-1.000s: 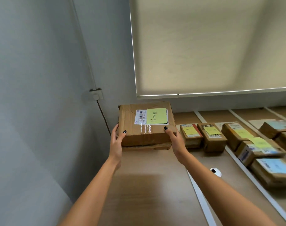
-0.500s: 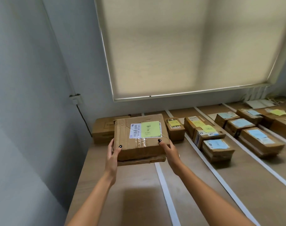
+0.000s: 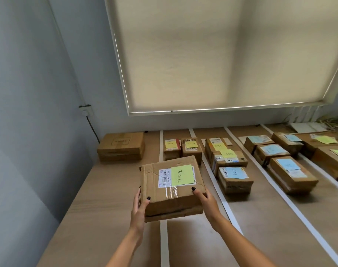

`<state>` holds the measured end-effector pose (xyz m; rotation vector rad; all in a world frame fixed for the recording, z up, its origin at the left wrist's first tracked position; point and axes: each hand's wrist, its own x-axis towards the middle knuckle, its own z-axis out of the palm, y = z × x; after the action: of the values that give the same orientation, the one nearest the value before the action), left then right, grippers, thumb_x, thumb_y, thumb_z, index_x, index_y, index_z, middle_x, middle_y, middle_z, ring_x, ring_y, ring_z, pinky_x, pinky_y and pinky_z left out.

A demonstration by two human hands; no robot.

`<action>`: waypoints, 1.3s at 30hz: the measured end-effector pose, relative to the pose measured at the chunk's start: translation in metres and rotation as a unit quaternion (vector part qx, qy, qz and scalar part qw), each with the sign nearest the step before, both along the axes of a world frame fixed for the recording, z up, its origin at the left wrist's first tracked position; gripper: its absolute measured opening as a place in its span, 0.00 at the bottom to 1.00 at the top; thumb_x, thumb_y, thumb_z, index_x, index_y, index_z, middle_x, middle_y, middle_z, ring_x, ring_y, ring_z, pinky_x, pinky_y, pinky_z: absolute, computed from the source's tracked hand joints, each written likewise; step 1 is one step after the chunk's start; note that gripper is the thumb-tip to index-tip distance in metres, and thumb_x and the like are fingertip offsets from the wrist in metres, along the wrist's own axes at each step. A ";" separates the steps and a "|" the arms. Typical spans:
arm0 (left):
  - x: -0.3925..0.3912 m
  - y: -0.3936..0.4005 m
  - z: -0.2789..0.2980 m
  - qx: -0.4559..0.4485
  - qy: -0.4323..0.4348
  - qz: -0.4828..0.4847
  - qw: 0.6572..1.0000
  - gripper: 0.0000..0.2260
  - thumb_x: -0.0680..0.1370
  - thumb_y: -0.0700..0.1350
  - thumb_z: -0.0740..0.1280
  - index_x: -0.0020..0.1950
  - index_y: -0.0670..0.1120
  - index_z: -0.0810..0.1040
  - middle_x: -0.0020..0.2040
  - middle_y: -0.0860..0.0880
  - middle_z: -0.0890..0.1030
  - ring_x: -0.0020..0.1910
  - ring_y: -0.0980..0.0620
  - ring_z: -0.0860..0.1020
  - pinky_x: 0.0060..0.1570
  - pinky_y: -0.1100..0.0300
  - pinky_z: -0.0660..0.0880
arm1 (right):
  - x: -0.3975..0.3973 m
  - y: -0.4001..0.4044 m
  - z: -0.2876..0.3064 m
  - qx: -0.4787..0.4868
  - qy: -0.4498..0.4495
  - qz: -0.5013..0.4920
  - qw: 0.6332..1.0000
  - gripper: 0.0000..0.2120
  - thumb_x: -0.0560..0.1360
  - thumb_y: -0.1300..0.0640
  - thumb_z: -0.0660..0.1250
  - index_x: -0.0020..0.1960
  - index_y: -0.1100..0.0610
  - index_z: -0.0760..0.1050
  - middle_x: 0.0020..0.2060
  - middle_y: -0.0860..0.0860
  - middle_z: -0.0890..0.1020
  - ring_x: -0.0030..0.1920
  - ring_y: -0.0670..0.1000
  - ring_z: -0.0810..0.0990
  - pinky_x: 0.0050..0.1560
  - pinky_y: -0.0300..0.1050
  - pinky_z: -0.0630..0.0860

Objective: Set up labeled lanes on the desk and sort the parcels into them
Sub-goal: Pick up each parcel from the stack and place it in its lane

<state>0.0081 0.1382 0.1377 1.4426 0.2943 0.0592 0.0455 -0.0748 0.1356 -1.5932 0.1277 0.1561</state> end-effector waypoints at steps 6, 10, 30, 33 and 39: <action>0.028 -0.028 -0.010 0.012 0.023 -0.028 0.999 0.24 0.80 0.47 0.60 0.74 0.56 0.57 0.65 0.50 0.69 0.60 0.50 0.71 0.51 0.61 0.73 | 0.016 -0.029 -0.019 -0.003 0.030 -0.041 0.999 0.23 0.78 0.50 0.60 0.71 0.53 0.61 0.56 0.52 0.74 0.48 0.45 0.74 0.38 0.33 0.69; 0.062 -0.039 -0.024 0.034 0.057 -0.071 0.995 0.24 0.79 0.49 0.61 0.74 0.56 0.56 0.66 0.50 0.69 0.61 0.51 0.70 0.58 0.56 0.71 | 0.049 -0.046 -0.034 -0.005 0.064 -0.059 0.996 0.22 0.78 0.50 0.61 0.70 0.54 0.64 0.56 0.53 0.75 0.53 0.50 0.75 0.41 0.37 0.72; 0.288 -0.051 -0.105 0.068 0.147 -0.081 0.983 0.25 0.80 0.48 0.60 0.75 0.57 0.54 0.74 0.49 0.62 0.72 0.45 0.63 0.70 0.45 0.63 | 0.244 -0.055 -0.115 0.005 0.099 -0.089 0.991 0.18 0.77 0.52 0.63 0.66 0.47 0.66 0.58 0.50 0.76 0.58 0.50 0.74 0.66 0.52 0.70; 0.291 -0.052 -0.105 0.071 0.147 -0.072 0.984 0.25 0.80 0.47 0.60 0.75 0.57 0.55 0.74 0.48 0.63 0.71 0.45 0.63 0.70 0.44 0.63 | 0.246 -0.055 -0.115 -0.004 0.097 -0.099 0.990 0.22 0.77 0.53 0.64 0.70 0.52 0.65 0.61 0.53 0.75 0.59 0.51 0.74 0.66 0.51 0.70; 0.277 -0.058 -0.075 0.111 0.125 -0.030 0.986 0.27 0.79 0.45 0.63 0.76 0.53 0.55 0.74 0.46 0.63 0.72 0.44 0.63 0.67 0.49 0.65 | 0.243 -0.063 -0.084 -0.173 0.057 -0.095 0.979 0.37 0.73 0.51 0.69 0.76 0.53 0.53 0.73 0.55 0.63 0.72 0.57 0.62 0.70 0.56 0.64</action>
<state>0.2852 0.0799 0.0626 1.6819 0.4609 -0.1427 0.2886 -0.1380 0.0512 -1.9074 0.4137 0.0780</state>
